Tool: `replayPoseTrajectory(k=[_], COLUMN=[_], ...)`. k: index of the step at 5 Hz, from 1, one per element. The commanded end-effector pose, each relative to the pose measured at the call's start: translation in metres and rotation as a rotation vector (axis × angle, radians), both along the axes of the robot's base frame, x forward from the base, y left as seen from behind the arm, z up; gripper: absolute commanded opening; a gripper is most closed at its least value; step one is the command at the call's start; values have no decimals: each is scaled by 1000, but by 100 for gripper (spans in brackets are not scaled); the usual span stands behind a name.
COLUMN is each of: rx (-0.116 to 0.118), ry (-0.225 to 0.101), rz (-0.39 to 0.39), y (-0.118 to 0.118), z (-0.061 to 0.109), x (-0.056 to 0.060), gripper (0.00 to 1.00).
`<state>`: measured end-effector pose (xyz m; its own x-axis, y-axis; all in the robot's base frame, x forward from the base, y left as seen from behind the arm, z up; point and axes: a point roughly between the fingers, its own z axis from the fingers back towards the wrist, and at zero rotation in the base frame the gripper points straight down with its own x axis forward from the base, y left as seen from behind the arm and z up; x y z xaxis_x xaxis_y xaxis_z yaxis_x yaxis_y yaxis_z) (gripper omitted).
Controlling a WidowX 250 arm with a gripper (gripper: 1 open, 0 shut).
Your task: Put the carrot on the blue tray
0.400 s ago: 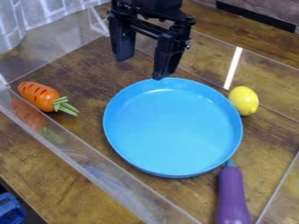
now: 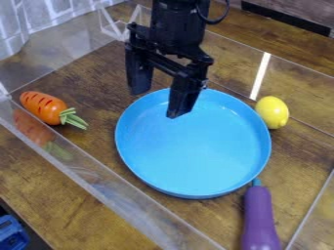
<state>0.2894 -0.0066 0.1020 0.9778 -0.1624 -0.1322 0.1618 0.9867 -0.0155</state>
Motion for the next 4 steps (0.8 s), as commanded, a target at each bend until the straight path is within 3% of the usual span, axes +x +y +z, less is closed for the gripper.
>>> replayPoseTrajectory(k=[1, 3, 4], rx=[-3, -8, -10], ry=[-36, -11, 0], rz=[-81, -130, -142], y=[7, 9, 21], z=[12, 11, -7], x=[11, 22, 15], gripper=[100, 100, 100])
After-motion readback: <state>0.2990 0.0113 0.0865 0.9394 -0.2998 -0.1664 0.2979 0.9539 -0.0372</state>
